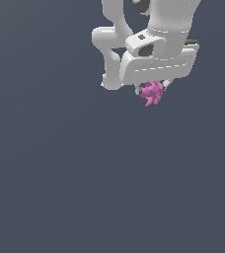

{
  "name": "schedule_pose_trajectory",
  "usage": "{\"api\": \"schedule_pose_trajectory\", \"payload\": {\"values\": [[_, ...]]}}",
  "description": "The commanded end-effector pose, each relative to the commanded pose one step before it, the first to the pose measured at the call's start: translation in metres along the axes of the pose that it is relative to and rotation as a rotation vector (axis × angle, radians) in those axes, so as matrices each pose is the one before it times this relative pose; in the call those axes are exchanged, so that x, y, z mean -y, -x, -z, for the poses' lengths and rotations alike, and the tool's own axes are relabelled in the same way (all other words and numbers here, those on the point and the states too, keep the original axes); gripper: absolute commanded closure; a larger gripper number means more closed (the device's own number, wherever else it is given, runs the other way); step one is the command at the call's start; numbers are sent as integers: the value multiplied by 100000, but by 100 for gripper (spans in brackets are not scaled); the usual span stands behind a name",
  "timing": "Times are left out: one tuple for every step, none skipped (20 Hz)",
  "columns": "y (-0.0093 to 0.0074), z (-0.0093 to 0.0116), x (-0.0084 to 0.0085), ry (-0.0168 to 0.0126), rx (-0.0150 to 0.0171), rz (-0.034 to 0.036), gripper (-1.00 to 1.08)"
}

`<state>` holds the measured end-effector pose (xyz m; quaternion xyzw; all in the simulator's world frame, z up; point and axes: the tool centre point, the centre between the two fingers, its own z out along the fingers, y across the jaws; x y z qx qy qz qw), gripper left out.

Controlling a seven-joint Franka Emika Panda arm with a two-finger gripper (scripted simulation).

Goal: Pick up the object and move it to a goal position.

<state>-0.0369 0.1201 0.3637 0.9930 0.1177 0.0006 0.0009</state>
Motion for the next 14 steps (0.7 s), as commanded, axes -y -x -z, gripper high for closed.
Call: {"api": "schedule_pose_trajectory", "payload": {"values": [[605,2054,944,-6,130,-43,108],[175,703,299,-47,-9,-10,108],[154,636,295,0,0,0,108],[136,575,267,0,0,0,108],[122,519,214,-47,-8,-11,108],[101,455,212,0,0,0,108],[82,395,186,0,0,0,108],[63,336,159,0,0,0,108],[45,278,133,0,0,0,108],[29,225,78,-44,-8,-19,108],[10,164,82,0,0,0,108],[-4,110,57,0,0,0,108],[-9,60,32,0,0,0,108],[-4,17,10,0,0,0,108]]}}
